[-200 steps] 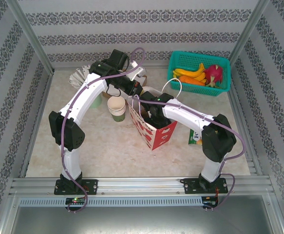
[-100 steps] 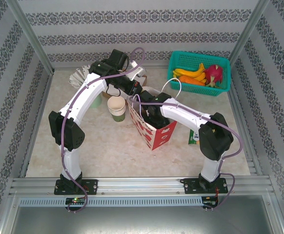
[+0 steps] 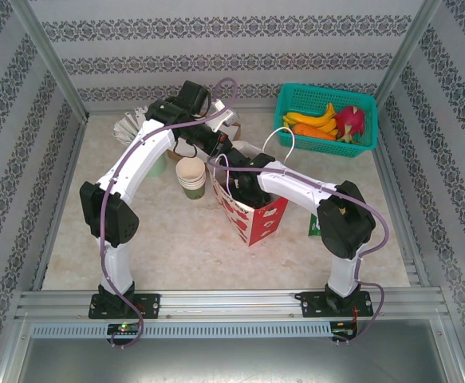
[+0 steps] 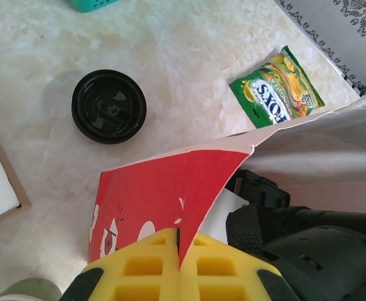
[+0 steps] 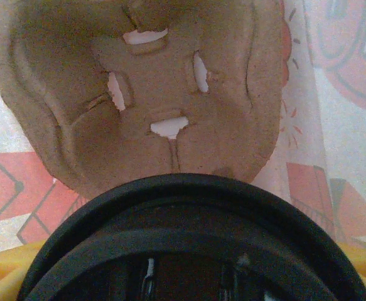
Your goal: Pack the takeout coffee
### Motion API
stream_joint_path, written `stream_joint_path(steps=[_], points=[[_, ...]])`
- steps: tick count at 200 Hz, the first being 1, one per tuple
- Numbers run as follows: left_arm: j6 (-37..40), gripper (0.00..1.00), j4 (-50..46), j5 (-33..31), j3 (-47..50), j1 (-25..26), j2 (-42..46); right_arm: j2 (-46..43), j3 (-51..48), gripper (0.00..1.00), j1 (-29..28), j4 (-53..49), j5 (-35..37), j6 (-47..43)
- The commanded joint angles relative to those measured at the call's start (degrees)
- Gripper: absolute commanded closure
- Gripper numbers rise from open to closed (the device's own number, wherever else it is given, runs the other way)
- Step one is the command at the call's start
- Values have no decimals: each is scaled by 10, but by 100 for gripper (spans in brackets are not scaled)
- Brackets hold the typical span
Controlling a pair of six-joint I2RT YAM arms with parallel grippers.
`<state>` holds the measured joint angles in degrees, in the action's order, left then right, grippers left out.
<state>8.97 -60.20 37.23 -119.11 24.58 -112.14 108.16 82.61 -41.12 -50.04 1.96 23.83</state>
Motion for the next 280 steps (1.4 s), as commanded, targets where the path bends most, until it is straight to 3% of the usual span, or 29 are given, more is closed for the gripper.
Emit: stream_joint_path(steps=[1, 280], points=[[-1, 100, 8, 28, -3, -1, 11, 78, -56, 31, -3, -79, 5, 0], [-1, 100, 9, 25, 0, 0, 11, 50, -29, 30, -7, -94, 1, 8]])
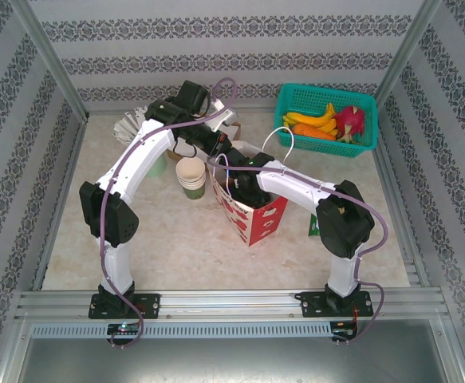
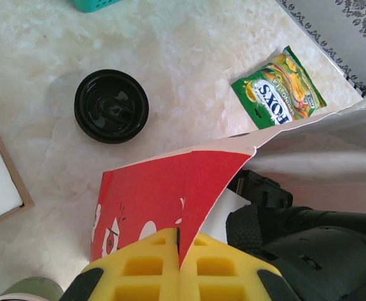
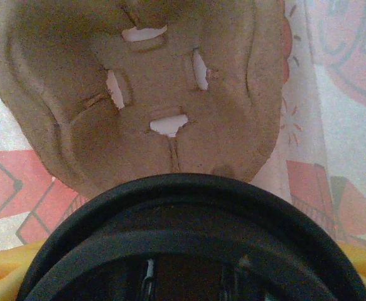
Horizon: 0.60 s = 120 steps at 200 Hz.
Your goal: Pack the takeout coffee
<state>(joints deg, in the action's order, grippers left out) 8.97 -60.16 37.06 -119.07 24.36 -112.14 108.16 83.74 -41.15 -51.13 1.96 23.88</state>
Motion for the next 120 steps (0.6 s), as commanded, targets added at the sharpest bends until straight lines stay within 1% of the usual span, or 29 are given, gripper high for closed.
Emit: stream_joint_path(steps=[1, 51, 87, 120], points=[[-1, 100, 8, 27, 0, 2, 12, 50, -40, 30, -6, -83, 1, 8], [1, 100, 9, 21, 0, 2, 10, 20, -2, 24, -7, -102, -5, 17], [10, 100, 1, 28, 1, 2, 13, -3, 34, 20, -7, -114, -12, 22], [17, 100, -3, 27, 4, 2, 16, -21, 54, 16, -7, -129, -4, 28]])
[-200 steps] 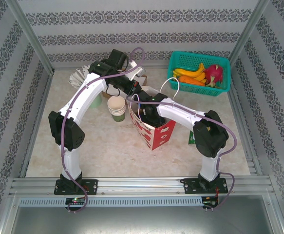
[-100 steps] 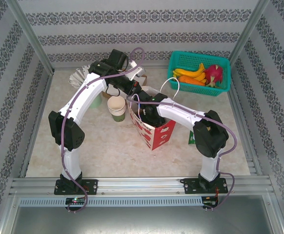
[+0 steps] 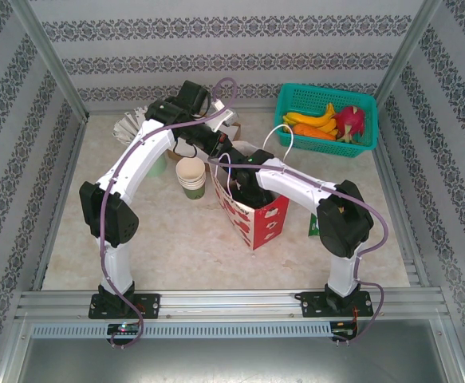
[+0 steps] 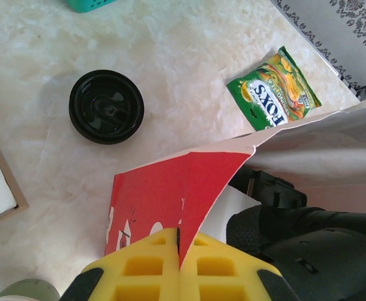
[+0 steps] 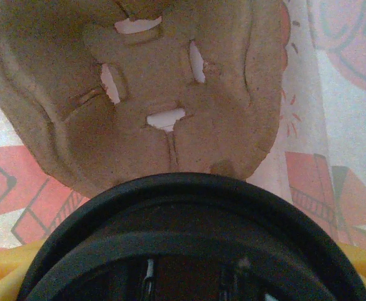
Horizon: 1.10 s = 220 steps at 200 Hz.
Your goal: Pack the takeout coffee
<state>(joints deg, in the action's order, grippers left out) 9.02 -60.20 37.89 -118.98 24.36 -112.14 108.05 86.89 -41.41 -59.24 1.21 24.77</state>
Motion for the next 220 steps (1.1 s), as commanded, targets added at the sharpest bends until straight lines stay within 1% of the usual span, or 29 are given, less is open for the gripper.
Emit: stream_joint_path(steps=[1, 32, 74, 117, 157, 167, 220], points=[[17, 100, -2, 19, 3, 2, 17, -21, 22, 16, -4, -49, 4, 19], [18, 100, -1, 20, 5, 3, 20, -33, 21, 14, -1, -38, 12, 29], [22, 100, 7, 46, 19, 4, 31, -46, 15, 8, 0, -15, 17, 44], [20, 100, 12, 18, 32, 4, 35, -84, -2, 6, 0, 7, 32, 55], [19, 100, 19, 18, 36, 4, 38, -106, -22, 6, 0, 21, 30, 61], [19, 100, 19, 20, 35, 4, 38, -107, -25, 2, 0, 24, 29, 62], [18, 100, 17, 11, 35, 4, 36, -126, -29, 2, 0, 37, 37, 59]])
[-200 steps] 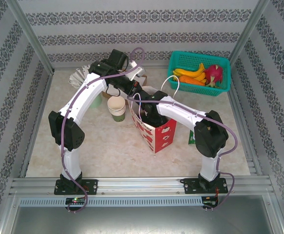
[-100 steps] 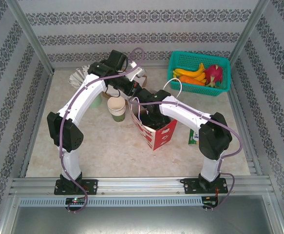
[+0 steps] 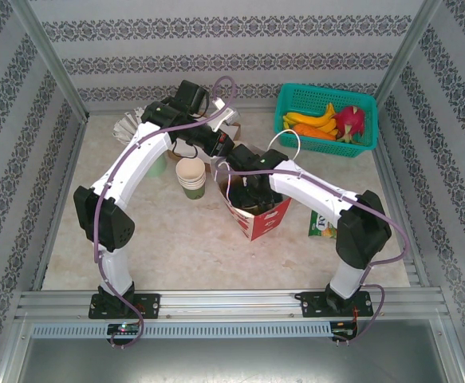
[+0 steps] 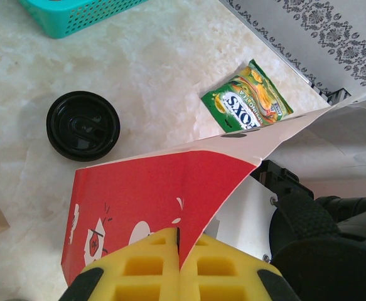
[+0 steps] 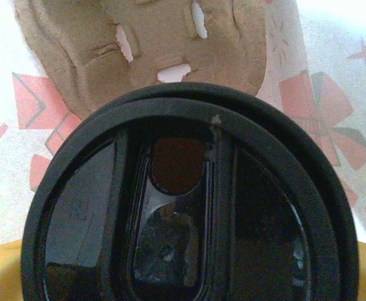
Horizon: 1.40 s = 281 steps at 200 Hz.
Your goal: Pack the takeout coffee
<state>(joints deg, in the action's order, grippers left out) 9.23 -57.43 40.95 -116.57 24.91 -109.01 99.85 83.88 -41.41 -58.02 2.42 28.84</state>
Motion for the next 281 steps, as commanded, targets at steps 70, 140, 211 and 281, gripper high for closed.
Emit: stream_joint_path(steps=[70, 140, 211, 281], points=[[13, 100, -11, -24, 10, -1, 3, -61, -2, 2, -3, 34, 28, 7], [13, 100, -14, -26, 10, -1, 2, -96, -6, 2, -14, 62, 47, -9], [15, 100, -15, -27, 7, -1, 0, -102, 8, 2, -15, 39, 47, -4], [11, 100, -8, -25, 5, -1, 1, -115, 15, 2, -16, 28, 57, -7]])
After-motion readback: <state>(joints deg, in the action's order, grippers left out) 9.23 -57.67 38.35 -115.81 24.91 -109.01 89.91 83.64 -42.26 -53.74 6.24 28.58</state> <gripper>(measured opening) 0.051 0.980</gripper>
